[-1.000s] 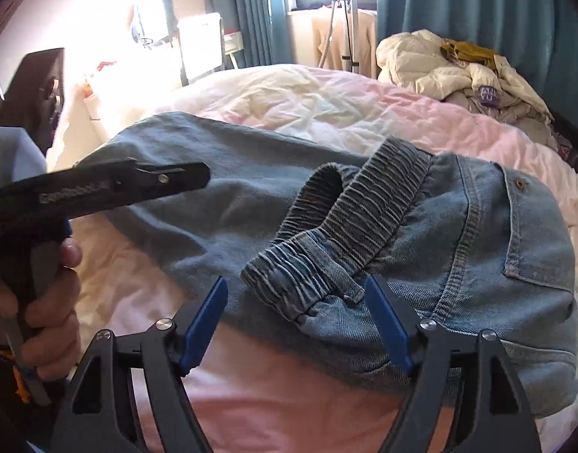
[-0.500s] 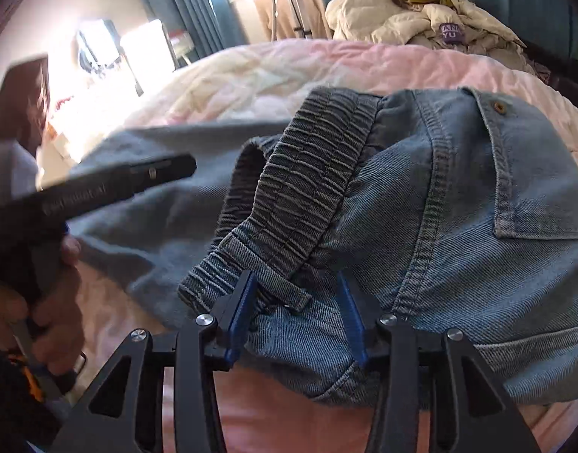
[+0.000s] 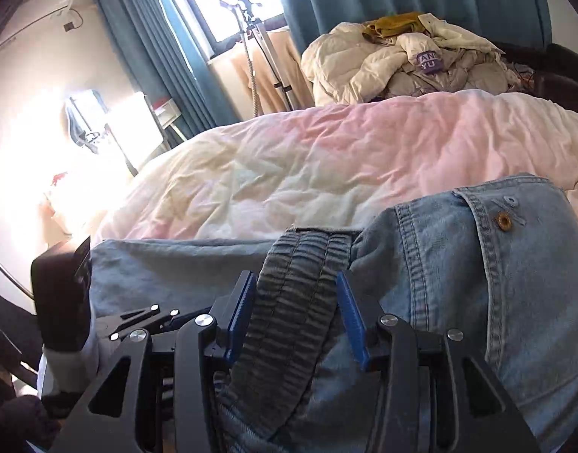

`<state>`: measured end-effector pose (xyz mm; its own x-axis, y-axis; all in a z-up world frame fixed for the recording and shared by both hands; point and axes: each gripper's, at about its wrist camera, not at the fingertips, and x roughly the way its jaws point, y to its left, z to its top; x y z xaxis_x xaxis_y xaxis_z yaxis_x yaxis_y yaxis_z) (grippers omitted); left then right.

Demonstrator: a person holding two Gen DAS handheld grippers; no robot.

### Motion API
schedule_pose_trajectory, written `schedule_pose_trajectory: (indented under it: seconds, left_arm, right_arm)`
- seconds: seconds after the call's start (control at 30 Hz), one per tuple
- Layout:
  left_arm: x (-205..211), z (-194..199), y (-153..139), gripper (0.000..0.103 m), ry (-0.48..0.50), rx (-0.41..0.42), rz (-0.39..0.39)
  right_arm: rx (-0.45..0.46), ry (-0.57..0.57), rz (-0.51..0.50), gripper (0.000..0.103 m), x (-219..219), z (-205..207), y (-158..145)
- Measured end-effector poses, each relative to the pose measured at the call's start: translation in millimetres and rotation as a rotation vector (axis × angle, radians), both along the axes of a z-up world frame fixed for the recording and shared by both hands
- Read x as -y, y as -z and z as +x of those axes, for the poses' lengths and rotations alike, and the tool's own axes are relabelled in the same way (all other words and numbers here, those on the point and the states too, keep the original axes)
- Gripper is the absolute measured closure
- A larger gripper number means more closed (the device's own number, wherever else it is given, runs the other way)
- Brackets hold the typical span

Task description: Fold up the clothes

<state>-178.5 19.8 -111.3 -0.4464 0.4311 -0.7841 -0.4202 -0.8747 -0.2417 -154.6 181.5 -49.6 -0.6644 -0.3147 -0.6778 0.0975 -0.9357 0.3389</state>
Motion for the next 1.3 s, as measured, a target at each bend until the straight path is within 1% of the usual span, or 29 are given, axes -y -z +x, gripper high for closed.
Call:
schedule_pose_trajectory:
  seconds: [0.07, 0.13, 0.23, 0.27, 0.3, 0.33, 0.37, 0.4, 0.47, 0.5, 0.57, 0.7, 0.8, 0.83, 0.93, 1.0, 1.13, 1.17, 1.23, 1.27, 1.3]
  left_arm:
    - [1.3, -4.9, 0.7, 0.059, -0.009, 0.017, 0.023]
    - [3.8, -8.0, 0.4, 0.059, -0.024, 0.032, 0.048]
    - [2.3, -8.0, -0.9, 0.059, -0.033, 0.031, 0.047]
    - [1.6, -7.8, -1.5, 0.059, -0.035, 0.029, 0.045]
    - [2.0, -7.8, -2.1, 0.059, -0.04, 0.031, 0.053]
    - [2.6, -7.9, -2.6, 0.059, -0.046, 0.033, 0.061]
    - [3.1, -8.2, -3.0, 0.059, -0.051, 0.035, 0.073]
    - [4.1, -8.2, -3.3, 0.059, -0.059, 0.036, 0.081]
    - [4.7, -7.8, -3.2, 0.062, -0.071, 0.04, 0.096]
    - [4.9, -7.7, -3.3, 0.063, -0.081, 0.043, 0.101]
    - [6.7, -8.6, -3.7, 0.064, -0.103, 0.053, 0.126]
    - [12.3, -13.8, -4.7, 0.065, -0.131, 0.083, 0.186]
    - [17.1, -18.7, -5.1, 0.065, -0.151, 0.102, 0.223]
    - [17.4, -20.6, -3.9, 0.065, -0.155, 0.104, 0.222]
    - [17.2, -22.2, -0.4, 0.065, -0.154, 0.105, 0.207]
    - [18.4, -21.8, -0.8, 0.065, -0.152, 0.106, 0.216]
    - [14.6, -18.1, -4.5, 0.065, -0.155, 0.083, 0.197]
    - [14.4, -17.5, -4.5, 0.065, -0.159, 0.082, 0.202]
    - [19.0, -20.3, -3.6, 0.065, -0.161, 0.123, 0.272]
    - [20.3, -23.9, -3.8, 0.065, -0.161, 0.14, 0.291]
    - [19.2, -27.3, -4.7, 0.065, -0.162, 0.141, 0.272]
  right_arm:
    - [0.01, -0.006, 0.011, 0.048, 5.3, -13.5, 8.0]
    - [0.023, -0.004, 0.084, 0.048, 14.9, -24.3, 15.5]
    - [0.029, -0.008, 0.205, 0.05, 27.3, -25.6, 21.2]
    - [0.026, -0.008, 0.24, 0.052, 29.8, -23.5, 21.5]
    - [0.018, -0.001, 0.27, 0.059, 30.2, -20.4, 19.6]
    - [0.01, 0.006, 0.3, 0.062, 30.7, -17.3, 17.7]
    - [0.003, 0.012, 0.316, 0.08, 29.8, -14.1, 15.3]
    - [-0.001, 0.019, 0.296, 0.081, 25.6, -10.7, 11.4]
    - [-0.023, 0.048, 0.221, 0.082, 12.8, -2.6, 1.0]
    - [-0.037, 0.065, 0.198, 0.085, 6.7, 1.5, -4.0]
    - [-0.091, 0.076, 0.152, 0.086, -2.3, 12.1, -15.9]
    - [-0.219, 0.023, 0.086, 0.086, -8.8, 37.4, -42.1]
    - [-0.314, -0.03, 0.095, 0.087, -2.0, 55.9, -61.0]
    - [-0.331, -0.046, 0.09, 0.087, -0.3, 60.3, -65.6]
    - [-0.348, -0.077, 0.072, 0.087, 2.5, 68.6, -73.6]
    - [-0.348, -0.083, 0.065, 0.087, 1.8, 68.9, -73.4]
    - [-0.317, -0.092, 0.018, 0.087, -1.5, 65.9, -68.5]
    - [-0.32, -0.088, 0.023, 0.087, -1.0, 69.0, -68.3]
    - [-0.324, -0.076, 0.039, 0.087, -0.5, 75.9, -69.0]
    - [-0.329, -0.075, 0.038, 0.087, -1.1, 79.9, -70.5]
    - [-0.336, -0.077, 0.033, 0.087, -1.7, 84.2, -72.8]
